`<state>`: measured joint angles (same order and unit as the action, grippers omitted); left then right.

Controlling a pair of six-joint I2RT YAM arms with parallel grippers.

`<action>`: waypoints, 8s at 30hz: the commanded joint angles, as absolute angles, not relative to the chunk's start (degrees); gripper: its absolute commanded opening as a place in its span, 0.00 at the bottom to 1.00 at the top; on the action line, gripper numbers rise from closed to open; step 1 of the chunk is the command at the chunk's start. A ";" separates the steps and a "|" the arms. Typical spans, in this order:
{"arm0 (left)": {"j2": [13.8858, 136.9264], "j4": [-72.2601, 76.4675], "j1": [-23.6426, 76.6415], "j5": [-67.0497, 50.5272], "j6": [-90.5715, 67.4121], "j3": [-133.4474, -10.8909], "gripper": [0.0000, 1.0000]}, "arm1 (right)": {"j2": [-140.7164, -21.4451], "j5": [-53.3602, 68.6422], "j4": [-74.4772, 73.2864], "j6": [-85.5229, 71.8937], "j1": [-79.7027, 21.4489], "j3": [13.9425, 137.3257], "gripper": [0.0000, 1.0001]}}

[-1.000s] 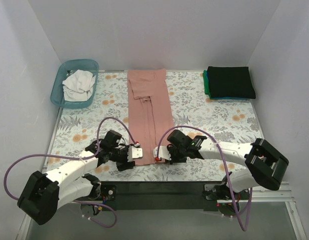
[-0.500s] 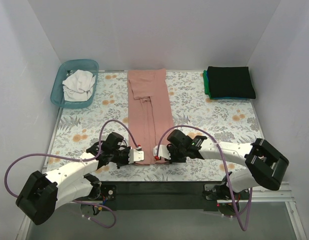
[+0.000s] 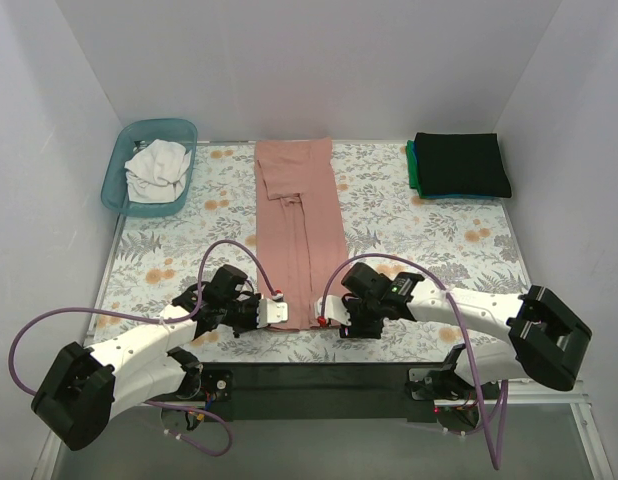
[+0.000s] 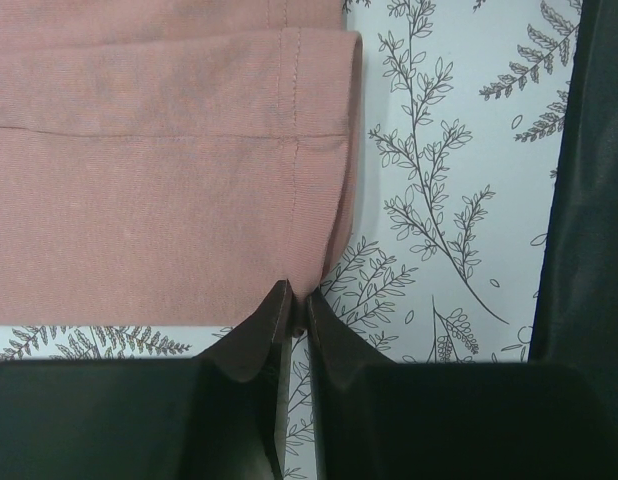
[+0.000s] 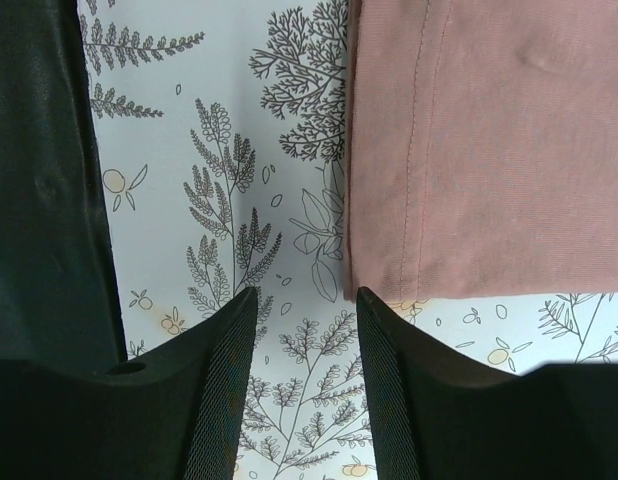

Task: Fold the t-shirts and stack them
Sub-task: Fold the tshirt

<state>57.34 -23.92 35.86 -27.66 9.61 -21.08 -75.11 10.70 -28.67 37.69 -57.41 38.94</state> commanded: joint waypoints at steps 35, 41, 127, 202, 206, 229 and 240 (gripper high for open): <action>55.99 -26.10 36.21 -27.86 9.41 -19.69 0.00 | -87.80 11.43 -23.12 41.05 -57.66 38.85 0.25; 55.20 -26.45 36.12 -28.04 9.40 -19.60 0.00 | -87.46 10.37 -23.46 39.90 -57.66 37.62 0.01; 82.10 -4.40 13.09 -37.71 5.79 -43.00 0.48 | -103.98 16.88 -33.66 55.63 -33.12 79.56 0.46; 88.92 -32.53 7.38 -38.77 12.74 -68.72 0.00 | -114.85 21.10 -55.64 57.29 -30.76 104.92 0.01; 101.74 -26.12 7.29 -36.30 11.08 -72.42 0.00 | -129.06 19.34 -55.20 57.31 -30.41 113.10 0.01; 71.47 -31.98 15.47 -35.94 9.58 -36.91 0.28 | -105.83 33.82 -51.39 43.25 -35.51 72.86 0.43; 77.06 -25.32 22.32 -39.99 2.55 -49.04 0.43 | -114.24 41.74 -53.70 33.94 -31.46 92.88 0.31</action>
<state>74.24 -30.04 19.35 -38.46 5.13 -46.52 -109.62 37.06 -52.99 38.65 -31.79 87.44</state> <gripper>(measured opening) 0.424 0.327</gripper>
